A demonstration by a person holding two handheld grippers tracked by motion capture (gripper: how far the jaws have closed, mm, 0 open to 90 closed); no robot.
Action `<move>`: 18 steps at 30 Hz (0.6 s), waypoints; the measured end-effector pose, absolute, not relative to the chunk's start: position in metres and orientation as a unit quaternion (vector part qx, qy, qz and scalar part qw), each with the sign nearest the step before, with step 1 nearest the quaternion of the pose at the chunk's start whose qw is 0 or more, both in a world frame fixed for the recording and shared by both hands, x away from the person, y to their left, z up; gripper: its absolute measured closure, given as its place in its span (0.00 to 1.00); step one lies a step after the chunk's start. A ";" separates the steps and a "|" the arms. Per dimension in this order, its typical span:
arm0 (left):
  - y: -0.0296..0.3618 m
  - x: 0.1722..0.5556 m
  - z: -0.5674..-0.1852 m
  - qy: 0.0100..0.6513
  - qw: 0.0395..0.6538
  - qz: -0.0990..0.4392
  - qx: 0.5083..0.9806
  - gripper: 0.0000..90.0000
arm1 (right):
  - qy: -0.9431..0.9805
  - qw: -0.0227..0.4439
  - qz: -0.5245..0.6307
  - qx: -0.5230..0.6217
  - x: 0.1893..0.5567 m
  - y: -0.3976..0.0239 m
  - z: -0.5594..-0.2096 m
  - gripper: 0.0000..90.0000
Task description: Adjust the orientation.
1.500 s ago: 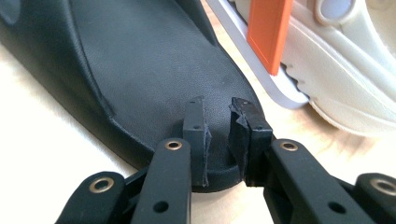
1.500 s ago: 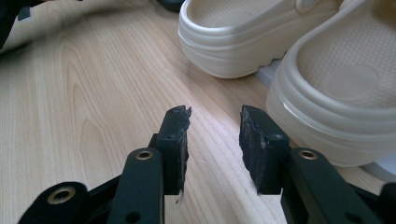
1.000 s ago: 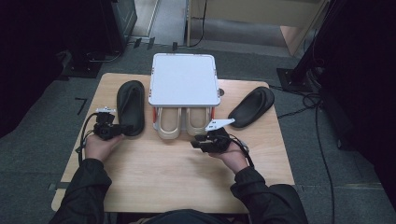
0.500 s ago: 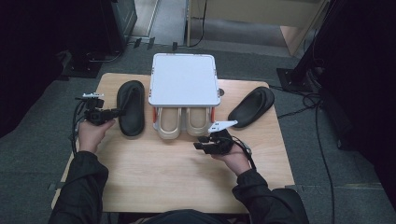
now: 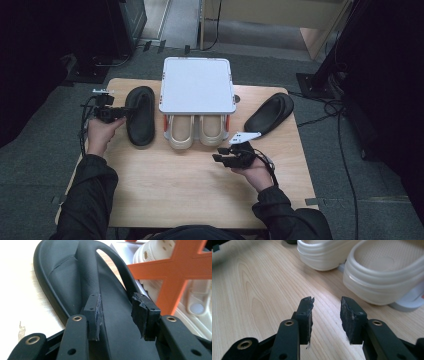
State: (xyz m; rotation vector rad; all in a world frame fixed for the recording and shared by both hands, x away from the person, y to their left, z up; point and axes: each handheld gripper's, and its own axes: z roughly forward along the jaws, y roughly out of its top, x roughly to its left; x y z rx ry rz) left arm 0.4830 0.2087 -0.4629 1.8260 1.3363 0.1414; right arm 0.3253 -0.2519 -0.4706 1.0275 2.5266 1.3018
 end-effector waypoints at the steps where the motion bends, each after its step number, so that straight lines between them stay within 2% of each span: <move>1: 0.209 0.485 -0.464 0.535 0.422 0.057 0.730 0.65 | 0.835 0.059 0.428 0.342 0.325 -0.252 -0.471 0.69; 8: 0.216 0.497 -0.478 0.555 0.424 0.061 0.713 0.64 | 0.830 0.065 0.430 0.349 0.320 -0.256 -0.472 0.68; 14: 0.206 0.507 -0.486 0.553 0.393 0.049 0.733 0.63 | 0.827 0.069 0.432 0.352 0.318 -0.259 -0.473 0.68; 18: 0.205 0.510 -0.490 0.555 0.393 0.048 0.731 0.68 | 0.826 0.069 0.432 0.355 0.317 -0.261 -0.473 0.68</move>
